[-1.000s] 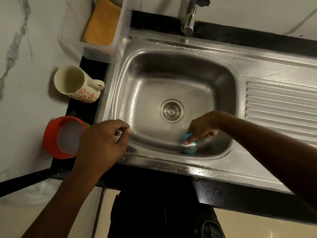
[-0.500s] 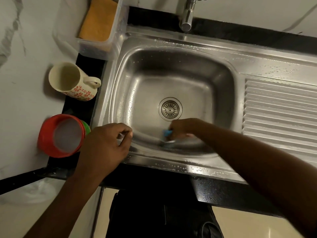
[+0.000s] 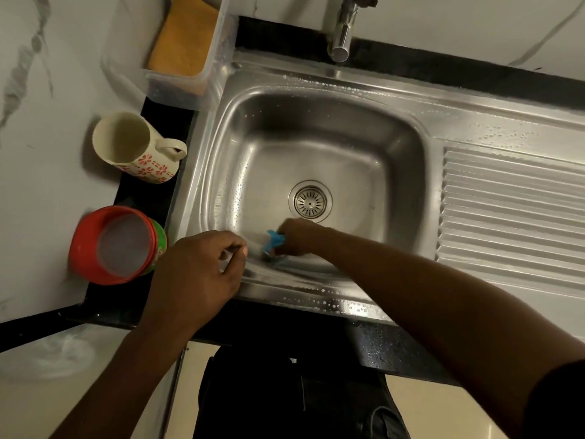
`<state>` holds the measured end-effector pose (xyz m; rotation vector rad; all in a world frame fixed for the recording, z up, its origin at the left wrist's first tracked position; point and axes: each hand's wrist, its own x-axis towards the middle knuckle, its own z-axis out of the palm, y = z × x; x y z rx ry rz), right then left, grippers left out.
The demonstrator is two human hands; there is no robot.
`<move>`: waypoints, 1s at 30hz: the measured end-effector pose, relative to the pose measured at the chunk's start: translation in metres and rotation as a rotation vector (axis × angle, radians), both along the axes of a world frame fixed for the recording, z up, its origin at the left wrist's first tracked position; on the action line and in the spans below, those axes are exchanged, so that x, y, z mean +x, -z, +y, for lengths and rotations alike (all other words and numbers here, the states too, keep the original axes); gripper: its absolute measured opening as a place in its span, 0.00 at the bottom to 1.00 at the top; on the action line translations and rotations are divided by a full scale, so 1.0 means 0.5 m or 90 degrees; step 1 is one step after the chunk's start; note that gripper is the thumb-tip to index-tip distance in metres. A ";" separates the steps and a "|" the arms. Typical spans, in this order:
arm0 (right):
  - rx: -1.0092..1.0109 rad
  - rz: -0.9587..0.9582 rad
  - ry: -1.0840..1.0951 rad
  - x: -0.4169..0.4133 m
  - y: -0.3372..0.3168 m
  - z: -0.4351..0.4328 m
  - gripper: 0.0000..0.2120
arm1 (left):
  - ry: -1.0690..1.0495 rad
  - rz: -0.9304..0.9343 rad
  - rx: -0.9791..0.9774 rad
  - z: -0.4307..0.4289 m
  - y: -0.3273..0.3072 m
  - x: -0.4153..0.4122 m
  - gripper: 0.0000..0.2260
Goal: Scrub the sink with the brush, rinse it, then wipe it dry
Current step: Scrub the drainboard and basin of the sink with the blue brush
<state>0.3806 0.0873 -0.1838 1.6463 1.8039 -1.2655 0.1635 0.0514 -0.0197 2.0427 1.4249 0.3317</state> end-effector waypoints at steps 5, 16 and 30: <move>-0.149 -0.286 -0.107 0.204 -0.050 -0.054 0.20 | 0.002 -0.005 0.001 -0.007 -0.005 0.007 0.02; -0.349 -0.008 0.145 0.181 -0.115 0.004 0.31 | -0.034 -0.010 -0.011 -0.040 -0.001 0.013 0.03; -0.270 0.155 0.158 0.122 -0.184 -0.008 0.23 | -0.033 -0.005 -0.002 -0.016 -0.001 0.042 0.04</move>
